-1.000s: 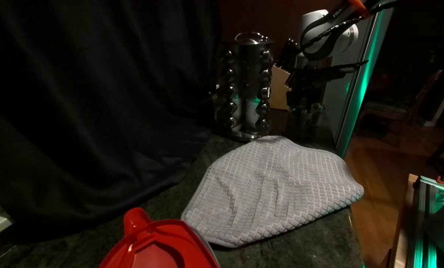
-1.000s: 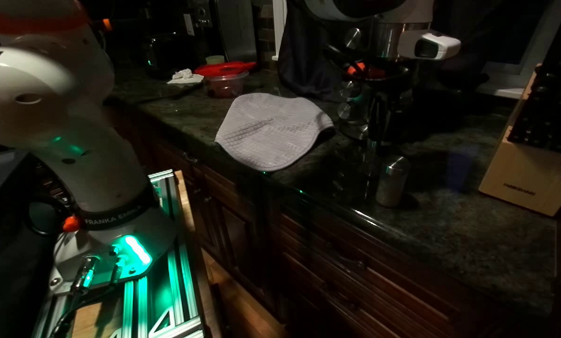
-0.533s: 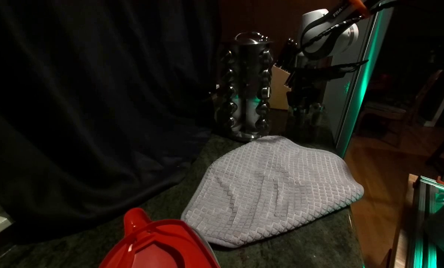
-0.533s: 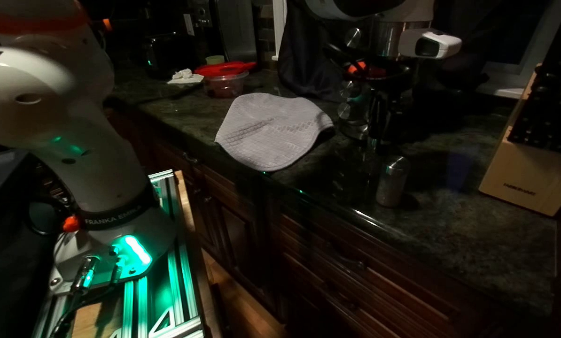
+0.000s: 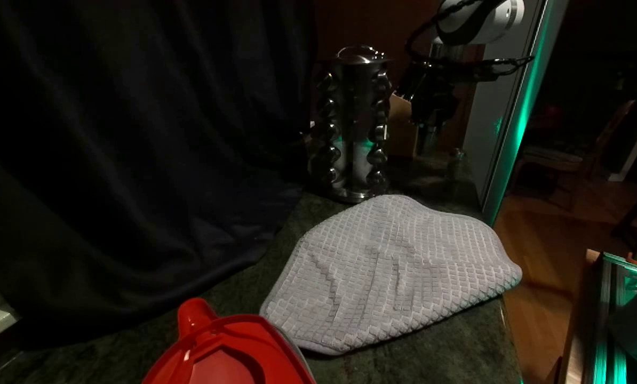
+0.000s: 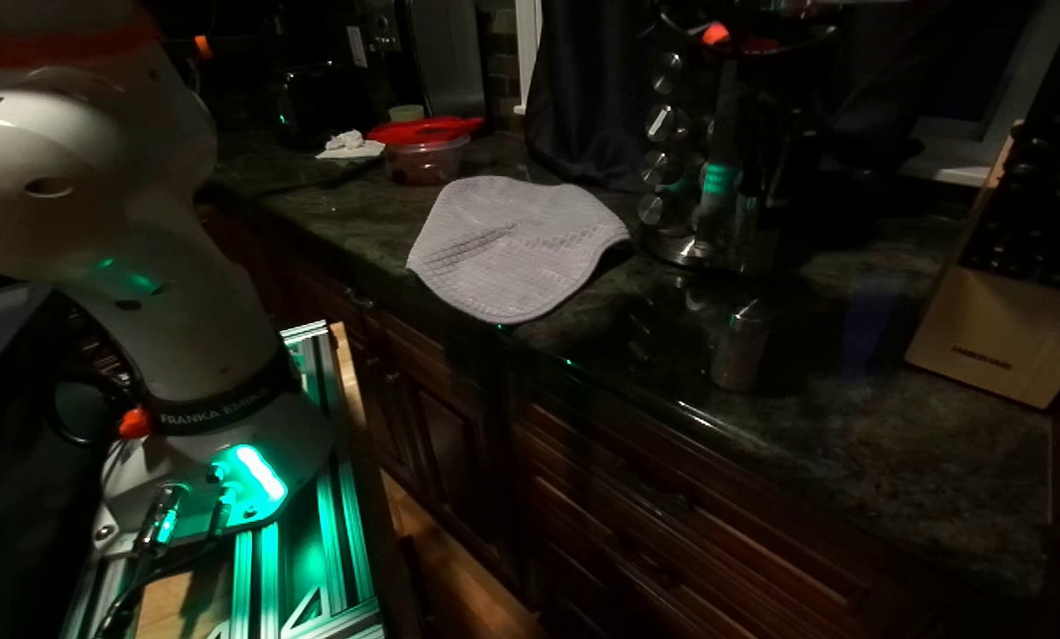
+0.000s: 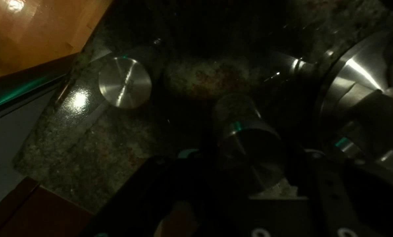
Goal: Put one jar on the silver stand.
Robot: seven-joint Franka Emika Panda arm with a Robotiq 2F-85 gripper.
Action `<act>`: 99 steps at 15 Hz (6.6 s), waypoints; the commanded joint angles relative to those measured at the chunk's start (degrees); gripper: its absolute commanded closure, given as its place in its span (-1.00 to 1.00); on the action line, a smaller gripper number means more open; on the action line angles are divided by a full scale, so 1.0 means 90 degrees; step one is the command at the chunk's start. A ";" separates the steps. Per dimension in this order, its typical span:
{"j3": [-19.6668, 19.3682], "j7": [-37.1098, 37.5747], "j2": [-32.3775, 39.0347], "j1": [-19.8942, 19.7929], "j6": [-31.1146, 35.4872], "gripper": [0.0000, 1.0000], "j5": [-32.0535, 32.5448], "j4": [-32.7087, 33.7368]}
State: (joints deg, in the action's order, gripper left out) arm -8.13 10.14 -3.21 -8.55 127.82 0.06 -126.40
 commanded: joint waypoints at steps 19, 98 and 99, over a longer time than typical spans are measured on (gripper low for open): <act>-0.0373 -0.0462 0.2100 -0.0626 -0.5166 0.51 -0.2931 0.4708; -0.0105 0.3671 0.3315 -0.1346 -0.6900 0.51 -0.5510 0.5721; -0.0110 0.3784 0.3236 -0.1338 -0.6834 0.51 -0.5525 0.5575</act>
State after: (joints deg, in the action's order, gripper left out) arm -8.82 40.50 30.46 -21.41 63.97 -47.33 -69.53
